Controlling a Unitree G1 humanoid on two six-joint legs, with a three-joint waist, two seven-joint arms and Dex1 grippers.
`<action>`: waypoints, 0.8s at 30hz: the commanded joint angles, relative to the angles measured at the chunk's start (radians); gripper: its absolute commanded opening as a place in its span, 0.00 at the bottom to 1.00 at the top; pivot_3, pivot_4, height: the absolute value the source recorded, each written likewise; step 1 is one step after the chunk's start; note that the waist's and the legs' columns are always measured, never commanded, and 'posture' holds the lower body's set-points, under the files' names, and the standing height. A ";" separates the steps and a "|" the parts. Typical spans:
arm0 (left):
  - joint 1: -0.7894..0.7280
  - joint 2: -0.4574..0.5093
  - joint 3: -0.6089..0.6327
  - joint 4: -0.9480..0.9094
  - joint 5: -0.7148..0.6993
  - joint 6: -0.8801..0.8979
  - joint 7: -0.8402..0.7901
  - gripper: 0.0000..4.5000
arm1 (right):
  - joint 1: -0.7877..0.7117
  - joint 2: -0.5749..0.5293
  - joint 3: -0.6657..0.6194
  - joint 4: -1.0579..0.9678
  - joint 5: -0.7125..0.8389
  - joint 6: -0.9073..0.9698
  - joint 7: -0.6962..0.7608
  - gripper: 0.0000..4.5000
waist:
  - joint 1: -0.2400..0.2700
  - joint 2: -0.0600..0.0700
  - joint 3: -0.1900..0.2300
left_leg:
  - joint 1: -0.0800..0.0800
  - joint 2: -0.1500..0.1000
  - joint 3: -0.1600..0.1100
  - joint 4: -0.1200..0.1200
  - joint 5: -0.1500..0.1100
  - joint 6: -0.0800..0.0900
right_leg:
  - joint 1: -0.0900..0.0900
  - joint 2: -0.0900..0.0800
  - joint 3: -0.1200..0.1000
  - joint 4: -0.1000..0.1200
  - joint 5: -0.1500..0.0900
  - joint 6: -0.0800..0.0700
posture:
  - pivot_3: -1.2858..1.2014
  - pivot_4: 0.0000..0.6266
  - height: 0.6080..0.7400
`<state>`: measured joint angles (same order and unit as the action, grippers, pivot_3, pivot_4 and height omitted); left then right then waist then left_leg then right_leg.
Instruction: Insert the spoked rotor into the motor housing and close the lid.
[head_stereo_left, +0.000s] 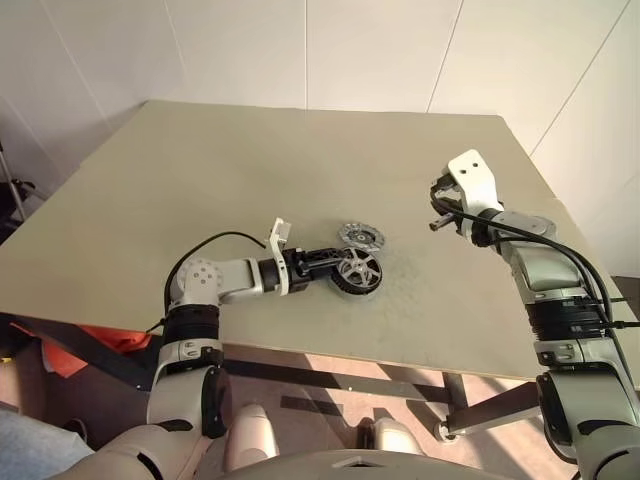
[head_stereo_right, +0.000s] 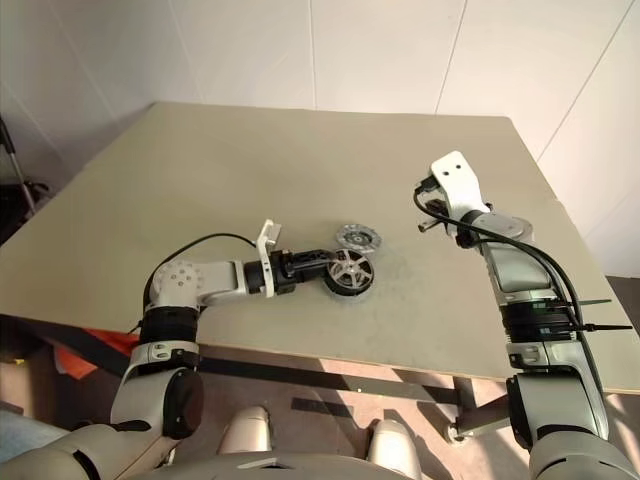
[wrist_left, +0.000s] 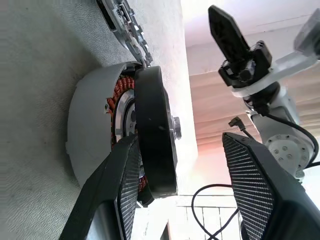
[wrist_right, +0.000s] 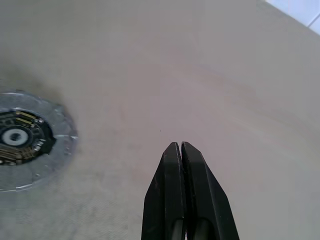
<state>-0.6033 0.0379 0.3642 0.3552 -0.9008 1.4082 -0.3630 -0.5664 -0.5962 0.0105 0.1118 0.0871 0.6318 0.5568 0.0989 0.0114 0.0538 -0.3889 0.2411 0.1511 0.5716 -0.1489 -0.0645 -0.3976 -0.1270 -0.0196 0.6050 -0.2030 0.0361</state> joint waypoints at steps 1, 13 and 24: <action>0.001 -0.005 0.008 -0.063 -0.035 -0.012 -0.027 0.60 | 0.012 0.001 -0.018 -0.120 0.061 0.026 0.054 0.00 | 0.004 0.000 0.000 | 0.000 0.000 0.000 0.000 0.000 0.000 | 0.001 0.000 0.000 0.000 0.000 0.000 | 0.52 0.00 1.00; 0.026 0.026 0.052 -0.166 -0.133 -0.064 -0.102 0.60 | 0.150 -0.002 0.025 -0.304 0.162 0.062 0.199 0.00 | 0.003 0.000 0.000 | 0.001 0.000 0.000 0.000 0.000 0.000 | 0.001 0.000 0.000 0.000 0.000 0.000 | 0.52 0.00 1.00; 0.042 0.050 0.085 -0.127 -0.111 -0.169 -0.061 0.60 | 0.247 0.095 0.110 -0.318 0.211 0.104 0.199 0.00 | 0.003 0.000 0.000 | 0.002 0.000 0.000 -0.001 0.000 -0.001 | 0.001 0.000 0.000 0.000 0.000 0.000 | 0.52 0.00 1.00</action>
<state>-0.5469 0.0846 0.4396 0.2339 -1.0021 1.2640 -0.4295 -0.3224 -0.5164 0.1087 -0.2280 0.2810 0.7387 0.7611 0.1014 0.0112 0.0539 -0.3869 0.2413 0.1510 0.5711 -0.1484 -0.0653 -0.3963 -0.1272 -0.0193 0.6052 -0.2032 0.0364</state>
